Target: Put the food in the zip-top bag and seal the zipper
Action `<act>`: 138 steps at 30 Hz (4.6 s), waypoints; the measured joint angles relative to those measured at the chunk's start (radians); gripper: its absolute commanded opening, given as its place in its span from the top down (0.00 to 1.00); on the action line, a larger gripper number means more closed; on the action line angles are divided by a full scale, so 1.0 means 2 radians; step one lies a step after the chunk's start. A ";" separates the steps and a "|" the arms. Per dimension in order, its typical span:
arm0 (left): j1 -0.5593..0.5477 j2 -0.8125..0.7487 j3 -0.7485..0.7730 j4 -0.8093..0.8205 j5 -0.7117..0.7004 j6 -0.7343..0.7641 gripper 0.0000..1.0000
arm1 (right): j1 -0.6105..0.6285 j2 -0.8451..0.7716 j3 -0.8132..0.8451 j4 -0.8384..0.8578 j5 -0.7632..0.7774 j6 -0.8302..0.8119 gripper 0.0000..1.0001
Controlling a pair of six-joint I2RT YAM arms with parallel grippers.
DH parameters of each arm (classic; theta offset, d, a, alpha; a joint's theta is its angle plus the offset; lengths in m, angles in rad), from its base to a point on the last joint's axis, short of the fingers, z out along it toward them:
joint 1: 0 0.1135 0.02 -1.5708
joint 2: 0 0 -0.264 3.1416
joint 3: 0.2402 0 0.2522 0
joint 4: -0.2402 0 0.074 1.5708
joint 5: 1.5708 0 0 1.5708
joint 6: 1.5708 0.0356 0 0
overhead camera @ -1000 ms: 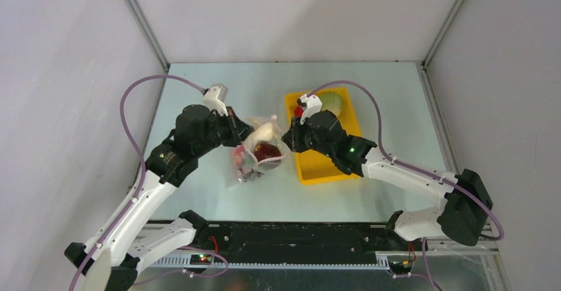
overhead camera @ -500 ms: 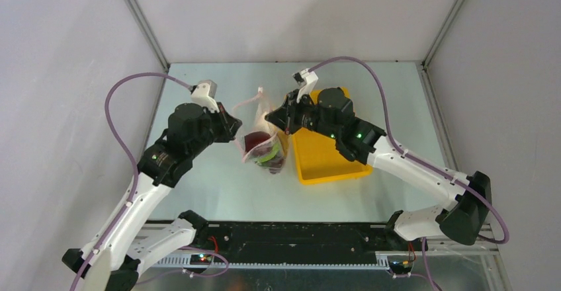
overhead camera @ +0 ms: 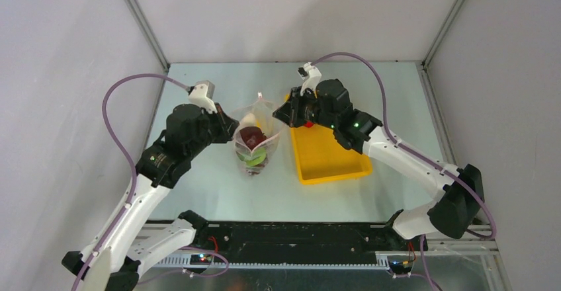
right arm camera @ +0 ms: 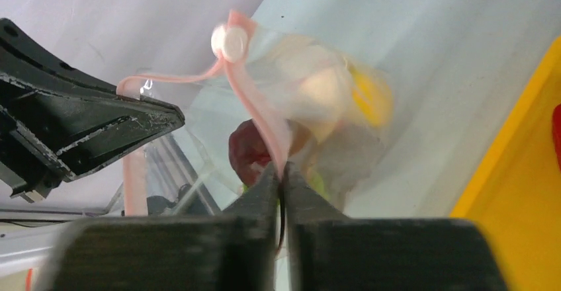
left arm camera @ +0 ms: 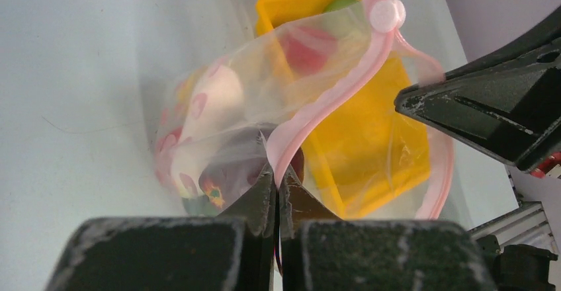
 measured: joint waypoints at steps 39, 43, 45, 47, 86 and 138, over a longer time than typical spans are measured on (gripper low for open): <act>0.018 0.024 0.000 -0.002 0.008 -0.002 1.00 | -0.219 0.030 -0.010 -0.106 -0.351 -0.413 0.01; 0.019 0.025 0.000 -0.002 0.008 -0.002 1.00 | -0.212 0.013 -0.010 -0.103 -0.339 -0.413 0.00; 0.019 0.025 0.000 -0.003 0.008 -0.002 1.00 | -0.212 0.015 -0.010 -0.103 -0.320 -0.427 0.01; 0.019 0.025 0.000 -0.002 0.008 -0.002 1.00 | -0.213 0.029 -0.010 -0.104 -0.303 -0.450 0.01; 0.042 0.044 0.000 0.002 0.022 0.000 1.00 | -0.167 0.381 0.199 -0.186 -0.066 -0.599 0.17; 0.042 0.048 0.000 0.012 0.078 -0.010 1.00 | 0.048 -0.073 -0.022 0.021 -0.063 -0.364 0.62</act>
